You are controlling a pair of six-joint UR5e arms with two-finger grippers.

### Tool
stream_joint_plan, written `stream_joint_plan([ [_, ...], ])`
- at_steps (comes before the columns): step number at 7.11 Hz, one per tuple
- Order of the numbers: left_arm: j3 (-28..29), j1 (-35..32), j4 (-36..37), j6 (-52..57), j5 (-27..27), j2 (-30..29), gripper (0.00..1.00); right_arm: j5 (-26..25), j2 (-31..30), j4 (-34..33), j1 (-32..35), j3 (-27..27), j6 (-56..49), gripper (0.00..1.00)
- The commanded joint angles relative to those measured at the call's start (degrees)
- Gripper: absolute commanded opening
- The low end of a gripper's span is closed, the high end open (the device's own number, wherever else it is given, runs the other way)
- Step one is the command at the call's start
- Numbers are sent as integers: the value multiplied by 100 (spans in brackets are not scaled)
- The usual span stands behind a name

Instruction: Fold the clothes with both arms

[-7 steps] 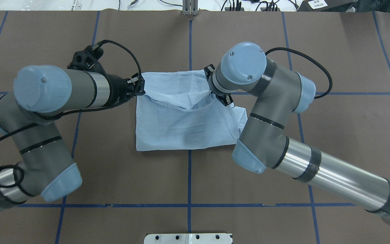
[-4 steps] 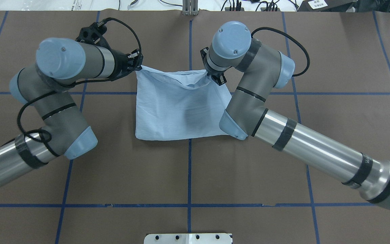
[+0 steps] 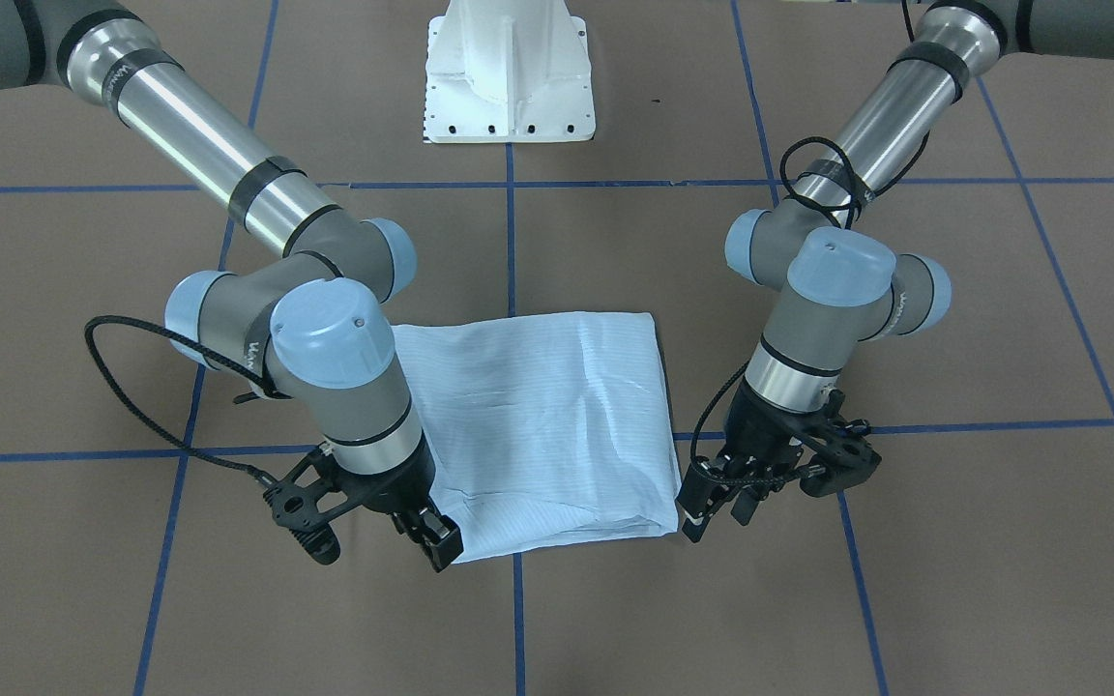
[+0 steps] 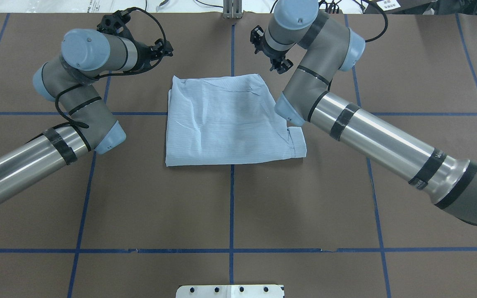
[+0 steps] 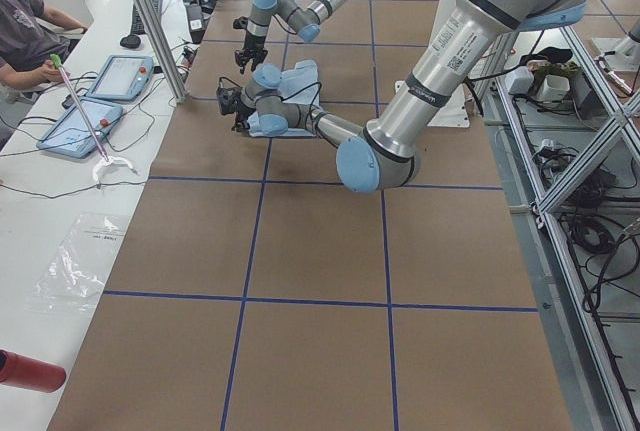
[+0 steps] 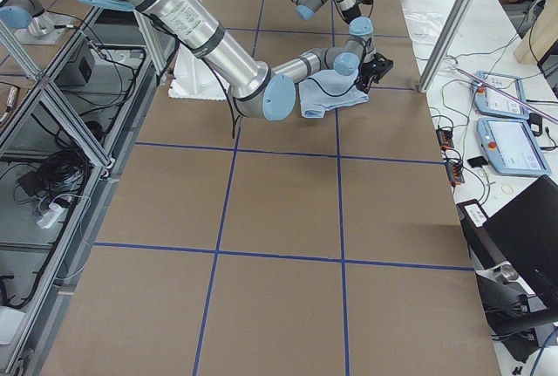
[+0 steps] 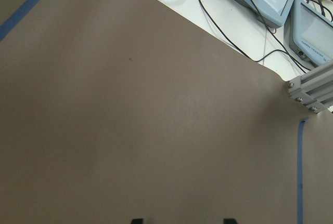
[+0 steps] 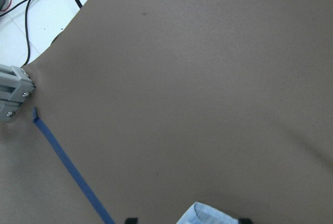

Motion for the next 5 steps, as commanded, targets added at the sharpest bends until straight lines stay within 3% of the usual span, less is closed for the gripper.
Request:
stream_joint_plan([
  [1, -232, -177, 40, 706, -308, 135, 100, 426, -762, 12, 478, 449, -1389, 100],
  [3, -1327, -666, 58, 2529, -1456, 1299, 100, 996, -1817, -31, 1048, 960, -3520, 100],
  [4, -1681, -1244, 154, 3776, -2106, 1836, 100, 1652, -2370, -75, 1591, 1050, -4967, 100],
  [5, -2006, -1868, 494, 4797, -2539, 2337, 100, 1902, -2689, -250, 2014, 1172, -6409, 100],
])
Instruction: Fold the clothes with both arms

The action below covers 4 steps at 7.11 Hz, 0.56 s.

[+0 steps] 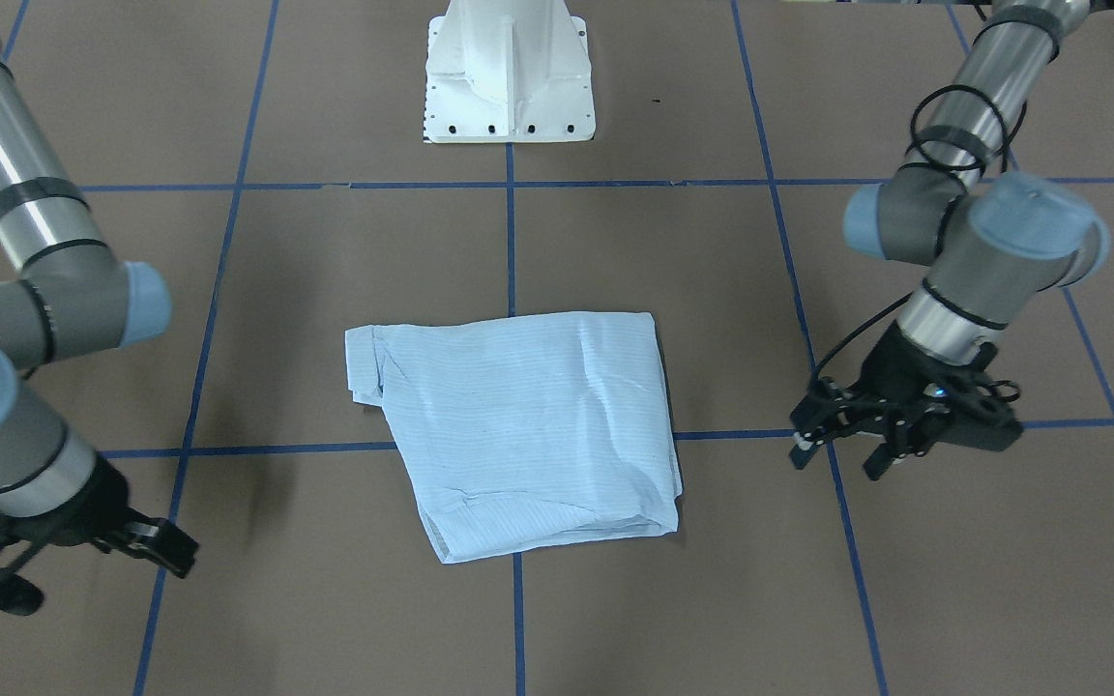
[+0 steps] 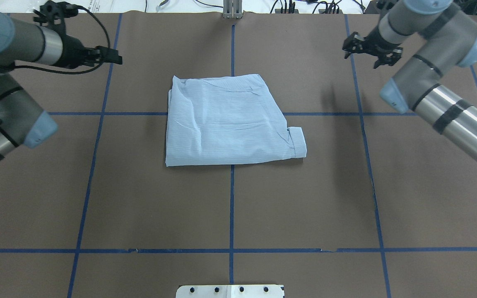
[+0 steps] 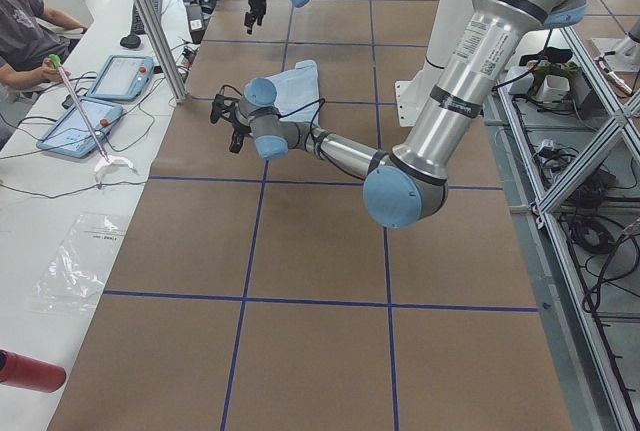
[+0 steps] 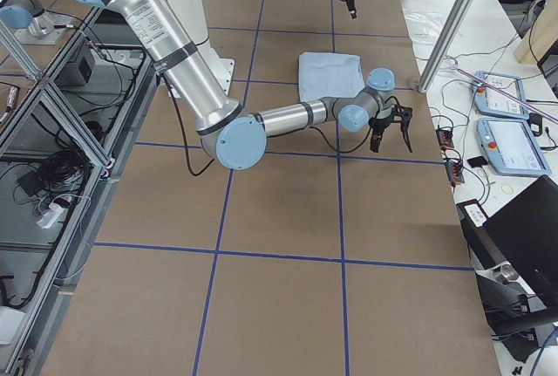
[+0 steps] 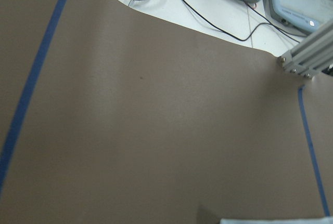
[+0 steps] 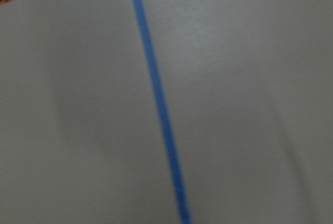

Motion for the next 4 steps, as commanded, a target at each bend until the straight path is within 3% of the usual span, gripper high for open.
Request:
stream_joint_plan([
  [1, -1272, -1229, 827, 1973, -903, 1295, 100, 720, -983, -645, 849, 604, -2391, 100],
  [3, -2331, -1611, 2643, 3669, -1011, 1889, 100, 1300, -1618, -808, 1745, 705, -3929, 100],
  [4, -2283, -1769, 3009, 4155, -1011, 1900, 100, 1320, -1716, -1034, 2062, 731, -4389, 100],
])
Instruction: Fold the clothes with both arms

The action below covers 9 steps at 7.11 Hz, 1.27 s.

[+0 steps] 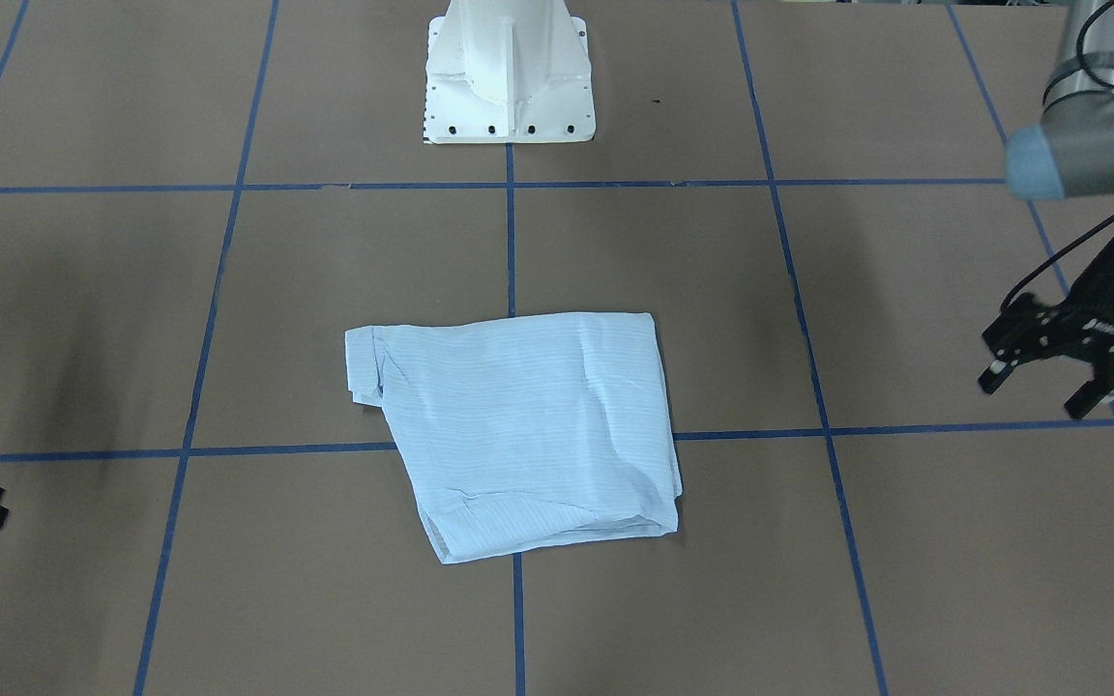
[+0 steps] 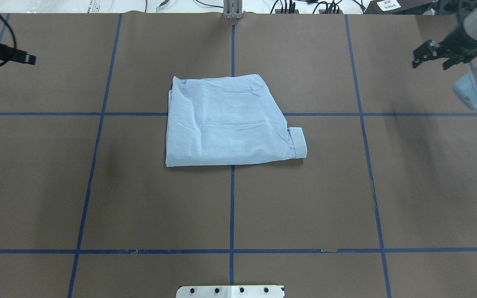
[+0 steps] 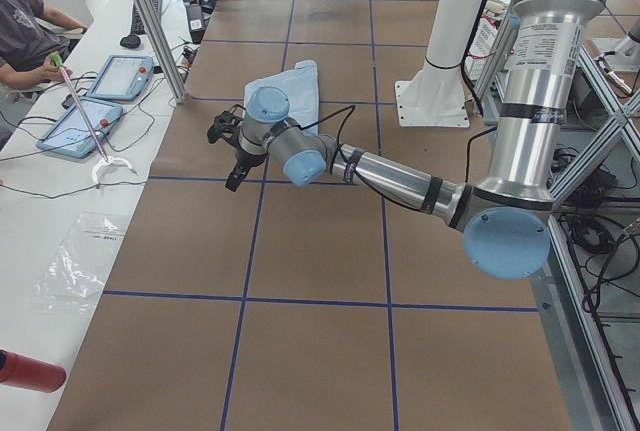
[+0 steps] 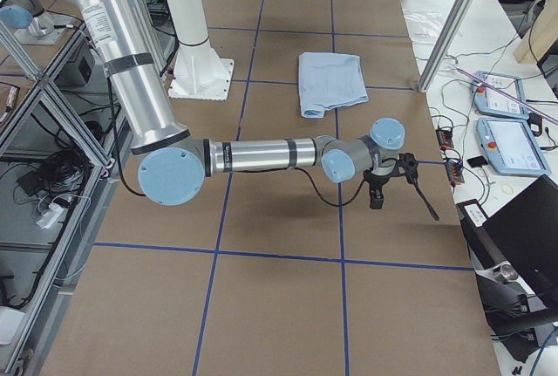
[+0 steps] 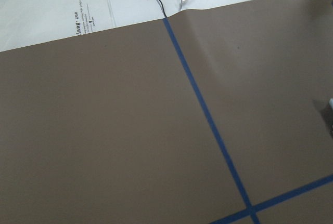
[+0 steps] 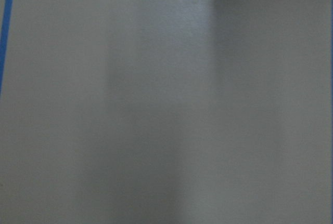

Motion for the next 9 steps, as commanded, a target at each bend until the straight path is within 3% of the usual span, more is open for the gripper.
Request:
stream_joint_plan([
  [1, -44, -297, 767, 752, -49, 152, 100, 144, -246, -693, 732, 37, -1519, 100],
  [3, 579, -1023, 732, 970, -600, 56, 100, 75, -133, -2150, 972, 290, -2876, 100],
  [4, 903, -1297, 733, 1763, -603, 38, 100, -39, -167, -2443, 955, 501, -2828, 100],
  [6, 1029, -1335, 672, 1964, -629, 2, 100, 56, -159, -2874, 946, 739, -2802, 100],
  [9, 916, -1335, 689, 1894, -638, 29, 100, -129, -361, -2868, 815, 925, -2846, 100],
])
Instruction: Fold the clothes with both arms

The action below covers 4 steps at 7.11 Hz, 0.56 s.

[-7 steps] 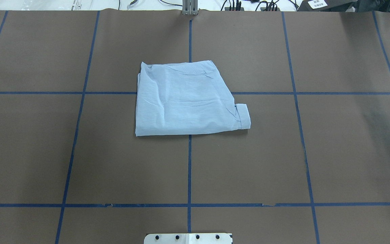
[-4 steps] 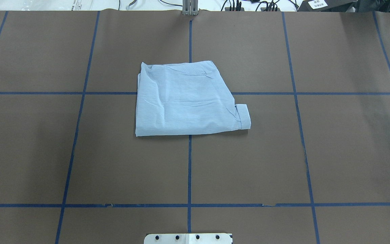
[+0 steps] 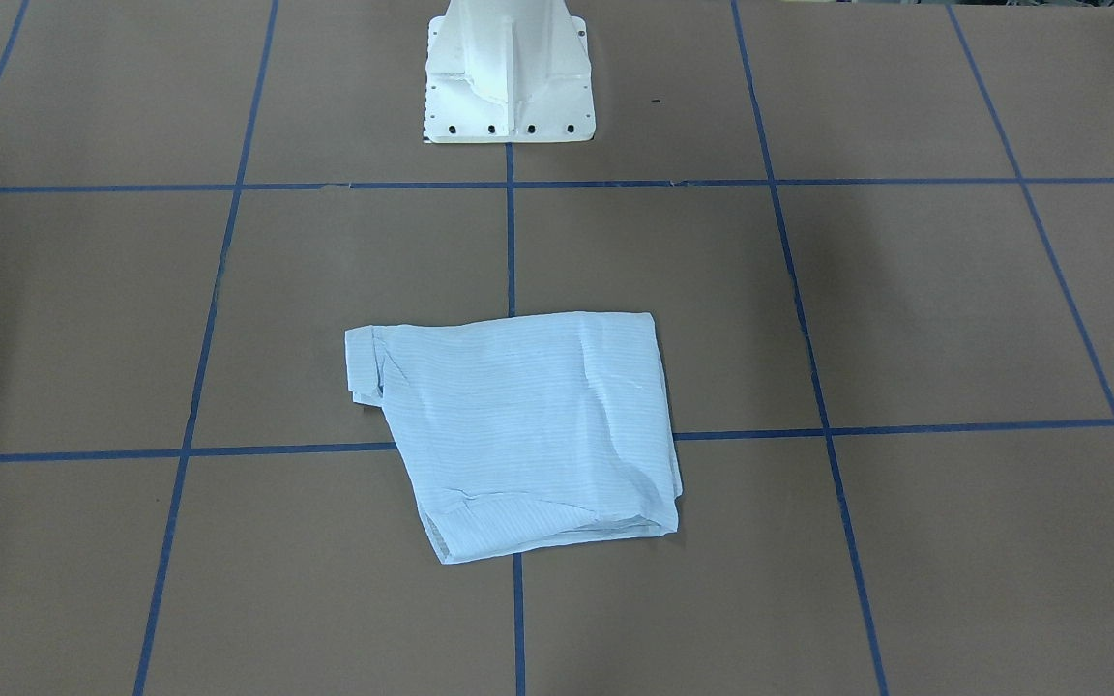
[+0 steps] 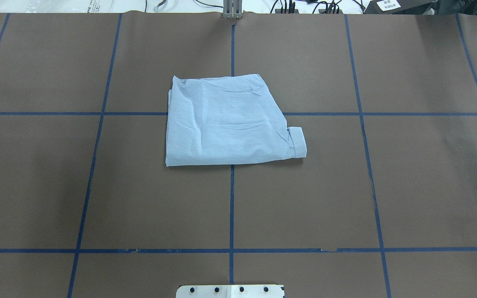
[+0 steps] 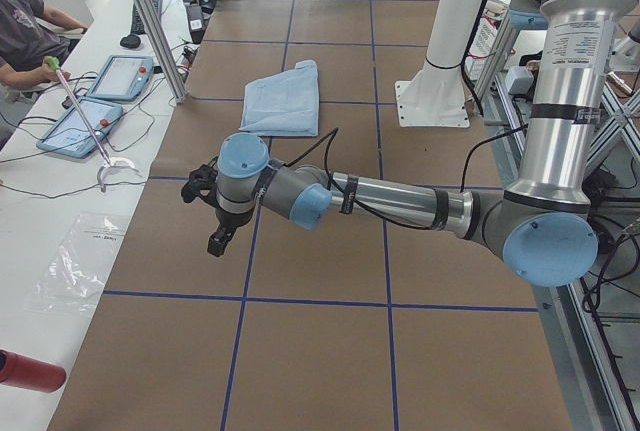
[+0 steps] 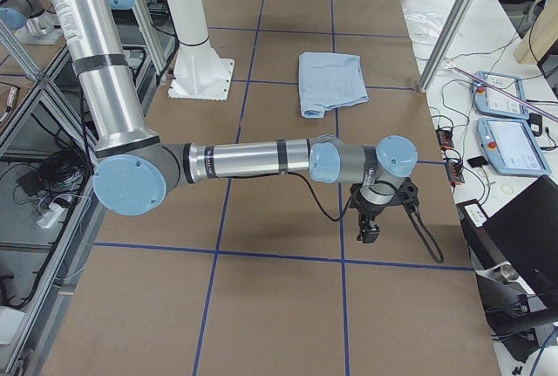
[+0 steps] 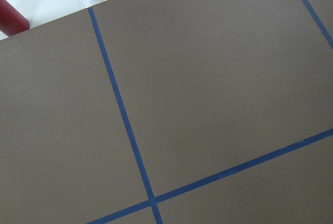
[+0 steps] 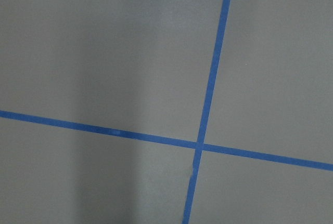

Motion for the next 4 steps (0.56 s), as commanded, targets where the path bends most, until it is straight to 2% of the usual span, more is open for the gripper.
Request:
stream_joint_plan([
  [1, -58, 5, -34, -3, -25, 5, 100, -19, -32, -6, -58, 69, 43, 100],
  [4, -84, 14, 27, -3, -25, -100, 100, 60, -50, 11, -119, 87, 69, 100],
])
